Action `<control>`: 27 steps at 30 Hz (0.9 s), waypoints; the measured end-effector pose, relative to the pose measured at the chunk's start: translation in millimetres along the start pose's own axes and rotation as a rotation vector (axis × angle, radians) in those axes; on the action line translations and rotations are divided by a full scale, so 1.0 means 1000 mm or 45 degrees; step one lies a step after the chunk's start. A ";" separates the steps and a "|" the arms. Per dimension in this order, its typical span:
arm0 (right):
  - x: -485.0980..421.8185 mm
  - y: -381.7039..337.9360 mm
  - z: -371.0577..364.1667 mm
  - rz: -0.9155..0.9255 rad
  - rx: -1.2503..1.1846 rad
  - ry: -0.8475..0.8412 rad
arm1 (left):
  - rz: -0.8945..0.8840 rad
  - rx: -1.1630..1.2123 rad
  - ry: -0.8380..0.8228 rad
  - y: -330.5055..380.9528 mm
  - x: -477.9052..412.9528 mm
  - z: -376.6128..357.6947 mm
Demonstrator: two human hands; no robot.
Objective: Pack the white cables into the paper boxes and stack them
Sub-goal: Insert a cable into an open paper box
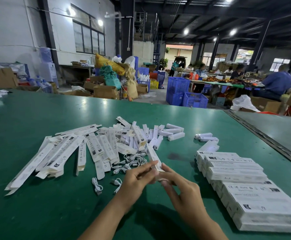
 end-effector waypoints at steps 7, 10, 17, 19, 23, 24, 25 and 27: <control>0.002 0.001 0.004 0.063 0.087 0.251 | -0.049 -0.039 0.064 0.001 0.002 -0.003; 0.002 0.002 0.003 0.082 0.054 0.215 | -0.090 -0.056 0.091 0.003 0.001 -0.001; 0.000 0.008 0.004 -0.002 -0.079 0.134 | -0.108 -0.118 -0.009 0.003 0.002 -0.004; 0.001 0.015 0.003 -0.184 -0.218 0.138 | -0.115 -0.151 -0.047 0.003 0.002 -0.005; 0.002 0.028 0.000 -0.509 -0.504 0.128 | -0.113 -0.139 -0.118 0.006 0.005 -0.007; 0.003 0.029 0.001 -0.514 -0.517 0.106 | -0.113 -0.119 -0.169 0.007 0.006 -0.010; 0.003 0.028 0.001 -0.498 -0.504 0.075 | -0.109 -0.105 -0.228 0.009 0.008 -0.013; 0.005 0.025 -0.001 -0.445 -0.475 0.005 | -0.112 -0.123 -0.275 0.010 0.009 -0.015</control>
Point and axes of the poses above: each hand's wrist, its own x-axis away from the middle knuckle, its own z-axis out of the back of the hand, y = z × x, the point moved 7 cm from there along -x, towards the middle knuckle, and after that the axes turned 5 degrees about -z, right-handed, at the moved point
